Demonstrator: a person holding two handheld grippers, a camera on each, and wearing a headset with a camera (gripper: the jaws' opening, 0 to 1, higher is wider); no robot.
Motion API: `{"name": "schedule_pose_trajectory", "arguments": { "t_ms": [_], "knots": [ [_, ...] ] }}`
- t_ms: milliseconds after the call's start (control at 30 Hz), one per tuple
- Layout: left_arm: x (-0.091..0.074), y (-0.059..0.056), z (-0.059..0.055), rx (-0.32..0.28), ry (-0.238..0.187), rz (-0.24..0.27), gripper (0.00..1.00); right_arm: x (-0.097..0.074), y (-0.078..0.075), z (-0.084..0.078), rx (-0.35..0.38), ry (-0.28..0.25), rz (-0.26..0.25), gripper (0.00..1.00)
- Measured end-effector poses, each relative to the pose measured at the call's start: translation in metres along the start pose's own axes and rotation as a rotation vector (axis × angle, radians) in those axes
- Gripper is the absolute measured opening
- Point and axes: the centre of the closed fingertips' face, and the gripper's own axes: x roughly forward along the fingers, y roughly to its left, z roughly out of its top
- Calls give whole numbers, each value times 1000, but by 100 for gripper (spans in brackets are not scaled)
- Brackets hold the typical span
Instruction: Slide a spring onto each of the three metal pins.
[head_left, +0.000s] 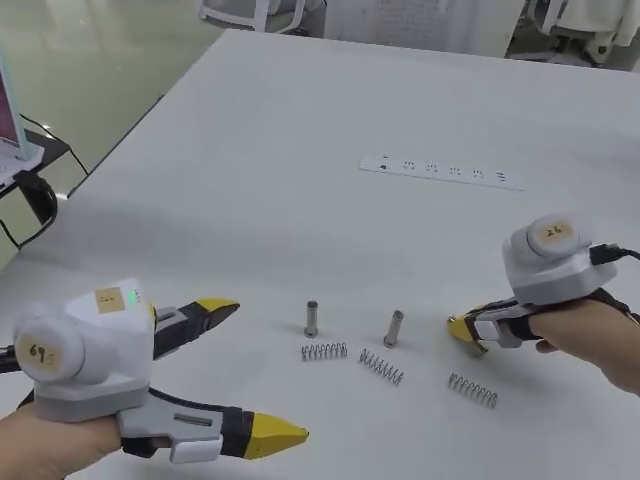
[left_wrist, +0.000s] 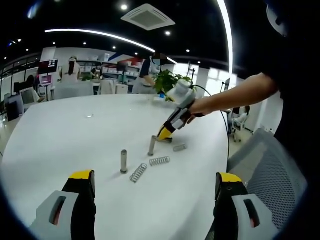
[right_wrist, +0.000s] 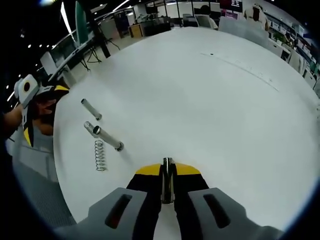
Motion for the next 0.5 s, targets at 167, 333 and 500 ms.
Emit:
{"name": "schedule_pose_trajectory", "arguments": {
  "t_ms": [167,333,500],
  "knots": [
    [0,0,0,1,0,1,97,-10,3,2,0,-35,1,5],
    [3,-1,3,4,-6,-1,97,-19,5,2,-1,-60,-4,5],
    [4,-2,4,7,-7,-5,97,-27,3,3,3,-86,-16,5]
  ]
}}
